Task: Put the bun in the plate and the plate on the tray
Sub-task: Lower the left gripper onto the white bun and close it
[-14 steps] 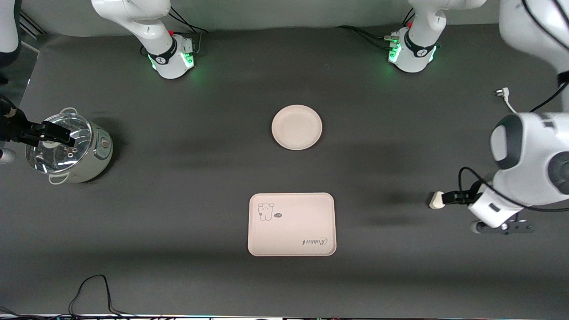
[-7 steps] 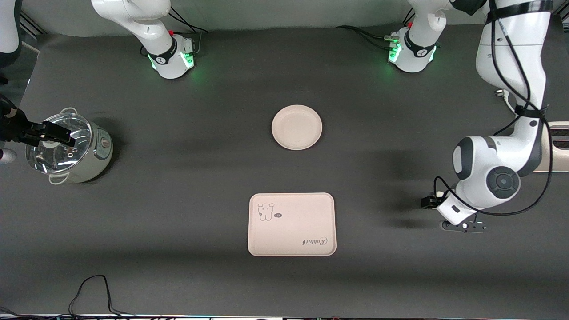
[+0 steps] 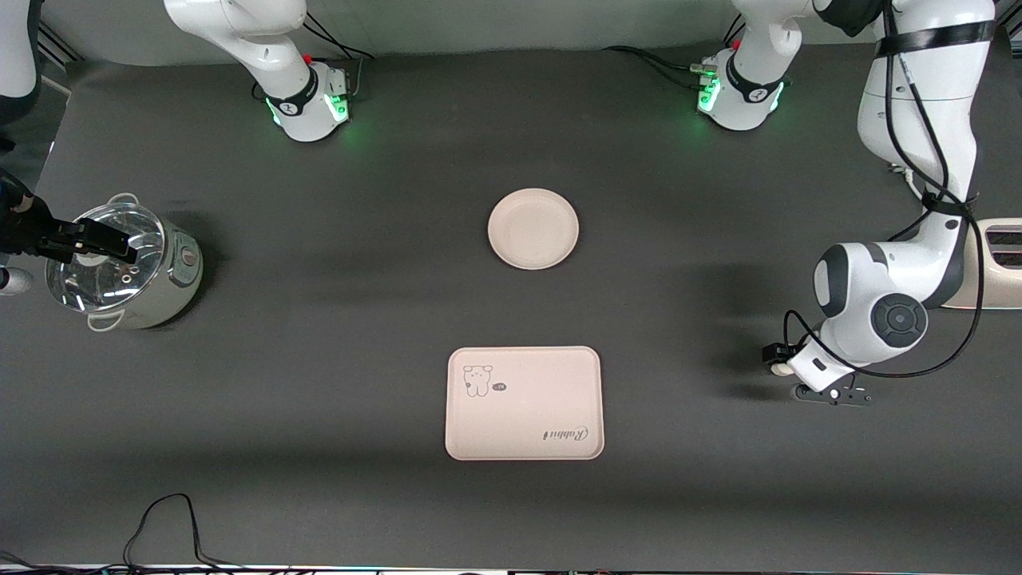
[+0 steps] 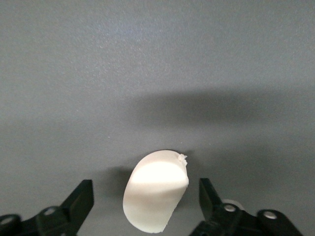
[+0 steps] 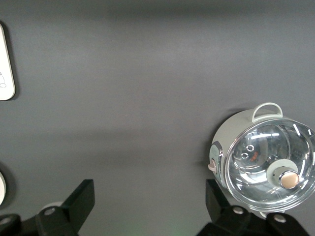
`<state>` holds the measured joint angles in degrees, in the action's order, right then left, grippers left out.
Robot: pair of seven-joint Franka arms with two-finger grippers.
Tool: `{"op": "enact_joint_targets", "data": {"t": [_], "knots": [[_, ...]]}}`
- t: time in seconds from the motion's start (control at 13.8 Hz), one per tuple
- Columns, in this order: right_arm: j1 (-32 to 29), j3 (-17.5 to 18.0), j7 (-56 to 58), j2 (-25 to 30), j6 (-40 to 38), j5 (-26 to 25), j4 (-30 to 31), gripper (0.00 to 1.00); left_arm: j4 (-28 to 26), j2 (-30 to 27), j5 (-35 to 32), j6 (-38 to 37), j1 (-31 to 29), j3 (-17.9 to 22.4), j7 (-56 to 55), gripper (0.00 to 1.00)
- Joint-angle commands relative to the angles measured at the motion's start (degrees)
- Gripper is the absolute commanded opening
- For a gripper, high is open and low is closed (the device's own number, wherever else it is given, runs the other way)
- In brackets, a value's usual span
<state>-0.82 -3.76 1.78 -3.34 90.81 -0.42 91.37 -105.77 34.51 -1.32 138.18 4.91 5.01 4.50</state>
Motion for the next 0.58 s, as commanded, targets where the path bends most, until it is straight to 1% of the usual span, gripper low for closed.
{"op": "enact_joint_targets", "data": {"t": [0.0,0.07,0.14,0.29,0.36,0.51], "knots": [[-0.15,0.07,-0.20,0.44,0.07,-0.10,0.30,1.00,-1.10,-0.67,0.00,0.52,-0.43,-0.27,0.95,0.24],[-0.15,0.07,-0.29,0.27,0.07,-0.10,0.22,1.00,-1.01,-0.67,0.00,0.25,-0.26,-0.36,0.95,0.00],[-0.15,0.07,-0.55,0.35,-0.02,0.77,0.21,1.00,-0.93,-0.76,0.00,0.16,-0.08,-0.44,0.95,0.00],[-0.06,0.15,-0.82,0.35,0.07,0.95,0.13,1.00,-0.49,-1.54,0.09,-0.88,0.45,-0.53,0.69,0.00],[-0.15,0.15,-0.82,0.35,0.15,0.95,0.13,1.00,0.30,-2.59,0.35,-3.76,0.45,-1.05,0.68,0.00],[-0.32,-0.11,-0.82,0.70,0.24,1.04,-0.14,1.00,3.11,-6.97,1.40,-13.23,0.27,-3.68,-0.19,0.00]]}}
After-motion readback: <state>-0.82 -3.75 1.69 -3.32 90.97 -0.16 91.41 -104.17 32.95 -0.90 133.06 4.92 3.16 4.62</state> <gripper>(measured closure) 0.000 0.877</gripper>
